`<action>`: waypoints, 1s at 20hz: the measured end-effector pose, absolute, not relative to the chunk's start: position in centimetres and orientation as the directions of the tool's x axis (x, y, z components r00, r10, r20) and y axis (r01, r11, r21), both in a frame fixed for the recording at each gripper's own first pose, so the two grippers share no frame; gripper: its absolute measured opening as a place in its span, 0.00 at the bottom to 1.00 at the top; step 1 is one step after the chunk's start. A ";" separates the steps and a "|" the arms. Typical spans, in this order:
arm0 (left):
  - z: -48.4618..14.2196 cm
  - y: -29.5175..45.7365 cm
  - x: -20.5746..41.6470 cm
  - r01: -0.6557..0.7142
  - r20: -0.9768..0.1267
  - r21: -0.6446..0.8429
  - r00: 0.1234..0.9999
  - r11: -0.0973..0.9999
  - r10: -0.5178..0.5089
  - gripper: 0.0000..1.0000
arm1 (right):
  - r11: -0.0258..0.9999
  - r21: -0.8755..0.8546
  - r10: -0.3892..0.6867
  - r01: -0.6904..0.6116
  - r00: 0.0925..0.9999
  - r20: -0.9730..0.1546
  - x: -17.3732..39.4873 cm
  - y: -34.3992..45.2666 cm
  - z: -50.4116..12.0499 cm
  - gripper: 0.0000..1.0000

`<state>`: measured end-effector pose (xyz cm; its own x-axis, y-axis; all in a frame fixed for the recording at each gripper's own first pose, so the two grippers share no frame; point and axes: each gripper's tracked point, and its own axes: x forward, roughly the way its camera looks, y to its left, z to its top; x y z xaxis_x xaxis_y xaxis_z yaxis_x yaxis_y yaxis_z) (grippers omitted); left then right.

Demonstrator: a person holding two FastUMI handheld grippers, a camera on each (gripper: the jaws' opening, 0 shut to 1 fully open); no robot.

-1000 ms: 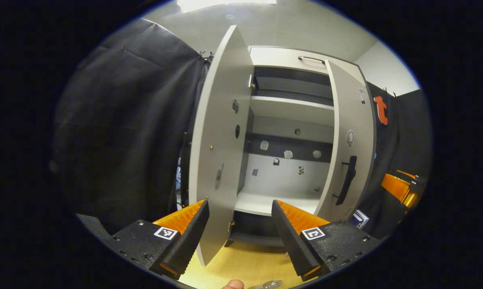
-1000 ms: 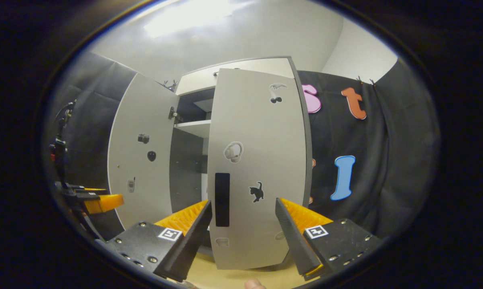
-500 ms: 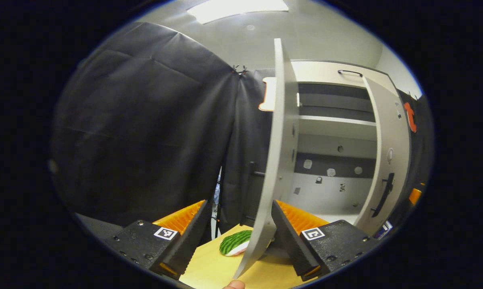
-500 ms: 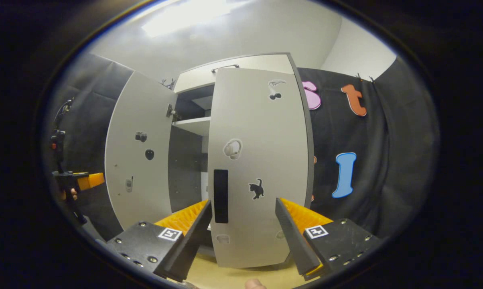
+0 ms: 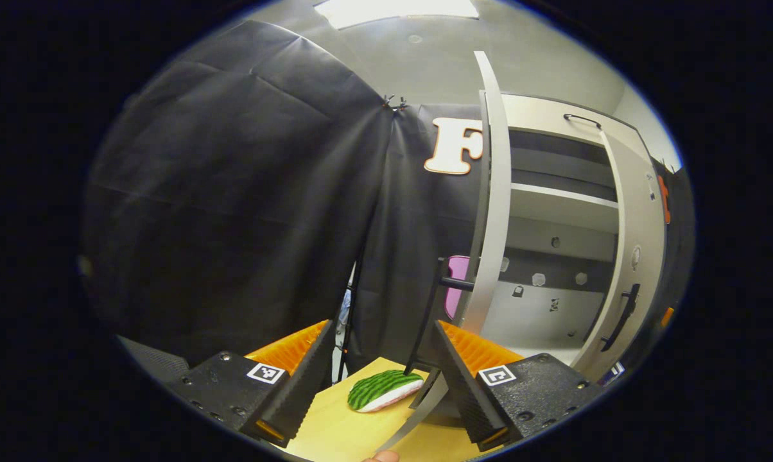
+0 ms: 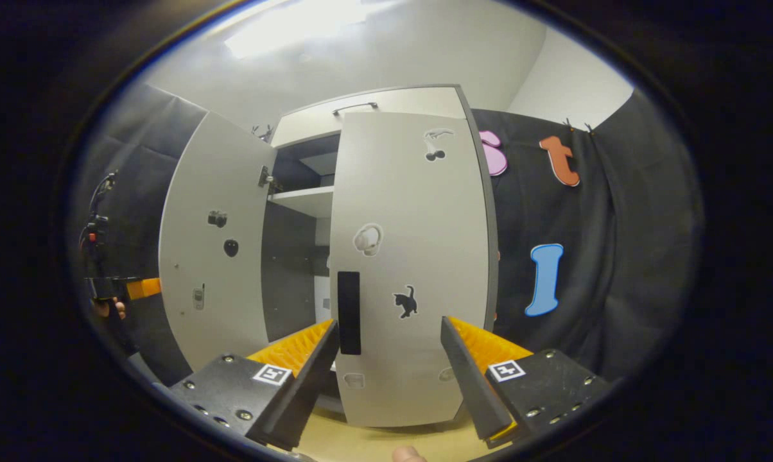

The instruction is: Grasp the bottle in the cabinet with the left hand and place it on the coaster, then close the right door with the right hand and the left door with the left hand.

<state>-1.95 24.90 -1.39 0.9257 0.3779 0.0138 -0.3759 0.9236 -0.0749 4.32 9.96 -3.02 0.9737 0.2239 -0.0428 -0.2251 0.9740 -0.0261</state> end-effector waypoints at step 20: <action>-2.8 5.8 3.0 0.081 -0.043 -0.124 0.995 0.989 -0.087 0.93 | 0.985 -0.020 0.172 -0.173 0.985 -0.032 2.6 8.9 -2.0 0.95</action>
<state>2.97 5.77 -2.83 0.9953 -0.0868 -0.0426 0.0810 0.9889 -0.1245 2.60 8.90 -2.03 0.9846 0.1719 -0.0318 -0.1726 0.9848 -0.0197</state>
